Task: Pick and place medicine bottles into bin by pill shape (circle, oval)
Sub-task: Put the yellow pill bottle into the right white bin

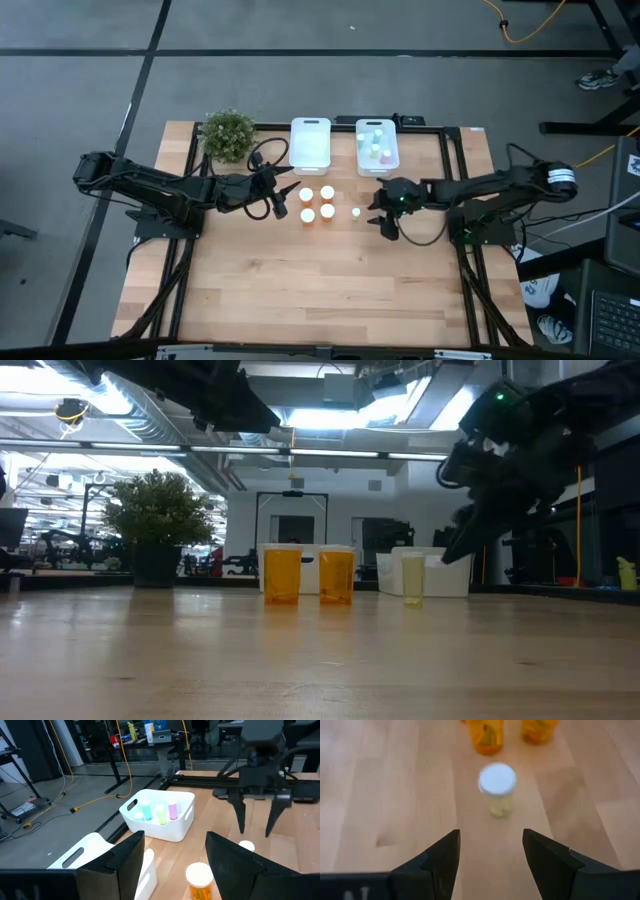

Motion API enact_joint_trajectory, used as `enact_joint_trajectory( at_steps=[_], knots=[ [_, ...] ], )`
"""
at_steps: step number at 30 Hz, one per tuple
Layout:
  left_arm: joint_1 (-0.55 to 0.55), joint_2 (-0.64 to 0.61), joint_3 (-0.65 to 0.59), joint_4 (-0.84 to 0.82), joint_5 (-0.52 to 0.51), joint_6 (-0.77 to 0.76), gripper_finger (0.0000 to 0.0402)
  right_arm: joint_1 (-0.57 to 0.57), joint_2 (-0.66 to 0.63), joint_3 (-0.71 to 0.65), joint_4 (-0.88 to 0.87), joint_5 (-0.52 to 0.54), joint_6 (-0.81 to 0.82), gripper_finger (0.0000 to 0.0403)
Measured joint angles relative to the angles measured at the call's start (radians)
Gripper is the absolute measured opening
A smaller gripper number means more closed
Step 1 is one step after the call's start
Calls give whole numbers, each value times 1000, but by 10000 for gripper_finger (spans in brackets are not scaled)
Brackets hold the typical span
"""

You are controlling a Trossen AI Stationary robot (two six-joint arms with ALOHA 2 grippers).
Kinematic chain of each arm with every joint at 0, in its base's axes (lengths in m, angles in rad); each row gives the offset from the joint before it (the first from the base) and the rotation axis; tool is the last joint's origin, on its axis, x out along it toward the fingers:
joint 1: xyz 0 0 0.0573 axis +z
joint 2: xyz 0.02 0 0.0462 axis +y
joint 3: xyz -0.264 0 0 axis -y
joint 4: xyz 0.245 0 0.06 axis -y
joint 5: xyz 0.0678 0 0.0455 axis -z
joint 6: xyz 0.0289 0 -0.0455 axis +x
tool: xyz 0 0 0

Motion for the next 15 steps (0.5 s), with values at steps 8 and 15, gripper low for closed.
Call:
enact_joint_trajectory(
  at_steps=[8, 15],
  knots=[
    [0, 0, 0, 0, 0, 1, 204, 21, 134, 71, 22, 124, -132, 218],
    [0, 0, 0, 0, 0, 4, 204, 21, 198, 119, 29, 93, -153, 218]
  ],
)
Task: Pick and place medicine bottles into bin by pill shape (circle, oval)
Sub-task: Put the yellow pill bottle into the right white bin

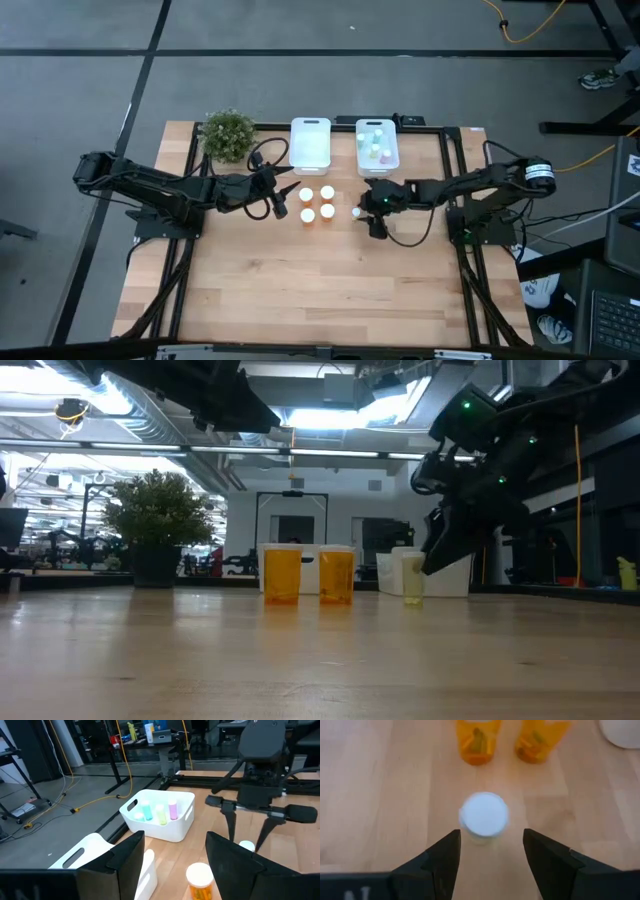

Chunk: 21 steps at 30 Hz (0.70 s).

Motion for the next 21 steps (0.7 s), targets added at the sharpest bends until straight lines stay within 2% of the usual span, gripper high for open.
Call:
enact_joint_trajectory(
  at_steps=[3, 8, 14, 21],
  knots=[
    [0, 0, 0, 0, 0, 0, 204, 0, 29, 6, 56, -37, -1, 218],
    [0, 0, 0, 0, 0, 0, 204, 0, 70, 6, 124, -37, -1, 218],
    [0, 0, 0, 0, 0, 0, 204, 0, 76, 6, 122, -37, 45, 217],
    [0, 0, 0, 0, 0, 0, 204, 0, 61, 6, 120, -29, 54, 190]
  ],
)
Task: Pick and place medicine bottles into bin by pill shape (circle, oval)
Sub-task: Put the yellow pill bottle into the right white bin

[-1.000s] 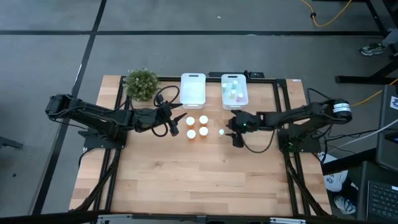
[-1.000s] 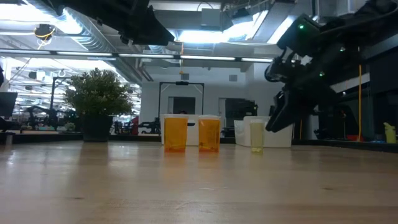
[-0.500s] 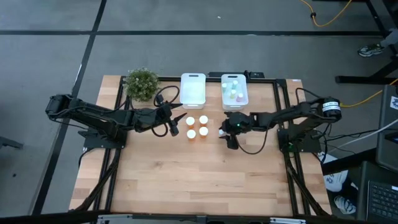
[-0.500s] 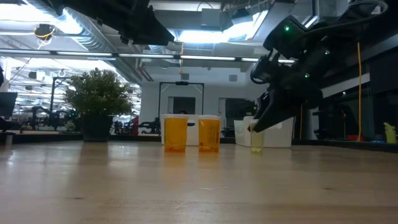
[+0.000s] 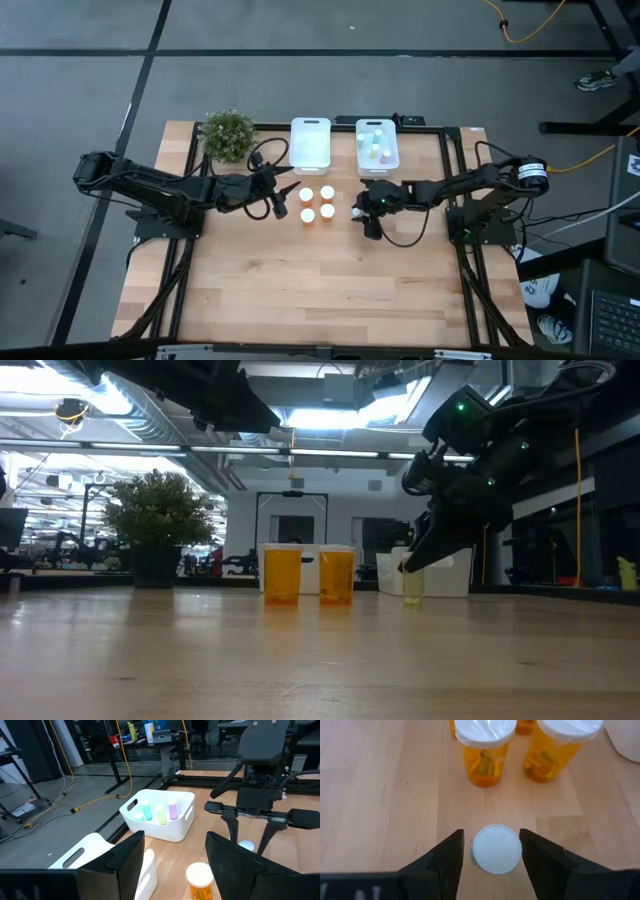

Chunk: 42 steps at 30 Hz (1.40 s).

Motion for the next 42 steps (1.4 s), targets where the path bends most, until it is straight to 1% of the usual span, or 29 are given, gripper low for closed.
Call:
enact_joint_trajectory(
  at_steps=[3, 7, 13, 18, 20, 24, 26, 28, 30, 33, 36, 40, 42],
  knots=[
    [0, 0, 0, 0, 0, 0, 204, 0, -1, 0, -13, 0, 3, 178],
    [0, 0, 0, 0, 0, 0, 204, 0, -1, 0, -7, 0, 50, 155],
    [0, 0, 0, 0, 0, 0, 204, 0, -8, 13, -23, 1, 72, 98],
    [0, 0, 0, -1, 0, 0, 204, -6, -61, 67, -67, 4, 2, 93],
    [0, 0, 0, -1, 0, 0, 204, -14, -103, 100, -129, 41, -31, 93],
    [0, 0, 0, -1, 0, 0, 204, -45, -215, 156, -275, 220, -100, 100],
    [0, 0, 0, -1, 0, 0, 204, -72, -270, 167, -315, 302, -127, 99],
    [0, 0, 0, -1, 0, 0, 204, -109, -319, 167, -316, 365, -141, 99],
    [0, 0, 0, -1, 0, 0, 204, -155, -355, 164, -316, 398, -151, 100],
    [0, 0, 0, 0, 0, 0, 204, -238, -377, 161, -320, 393, -161, 103],
    [0, 0, 0, 0, 0, -1, 204, -327, -367, 161, -309, 384, -160, 102],
    [0, 0, 0, 0, 0, -1, 204, -446, -316, 160, -306, 294, -158, 102],
    [0, 0, 0, 0, 0, -1, 204, -496, -288, 160, -296, 281, -152, 103]
  ],
)
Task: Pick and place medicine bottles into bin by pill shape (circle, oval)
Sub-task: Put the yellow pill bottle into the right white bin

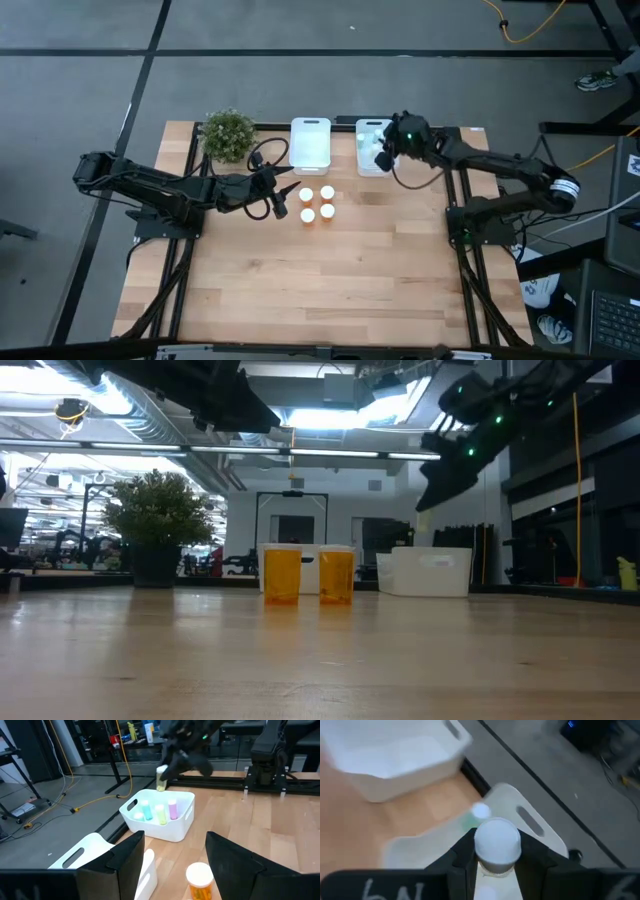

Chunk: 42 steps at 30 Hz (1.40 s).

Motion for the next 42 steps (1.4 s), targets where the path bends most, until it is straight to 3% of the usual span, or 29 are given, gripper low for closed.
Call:
enact_joint_trajectory(
  at_steps=[6, 13, 24, 42],
  knots=[
    [0, 0, 0, 0, 0, 0, 204, -135, 85, 0, 21, -93, 16, 103],
    [0, 0, 0, 0, 0, 0, 204, -213, 196, -1, 81, -145, 25, 105],
    [0, 0, 0, 0, 0, 0, 204, -222, 286, -1, 113, -151, 38, 104],
    [0, 0, 0, 0, 0, -1, 204, -222, 302, -1, 95, -151, 45, 119]
  ],
)
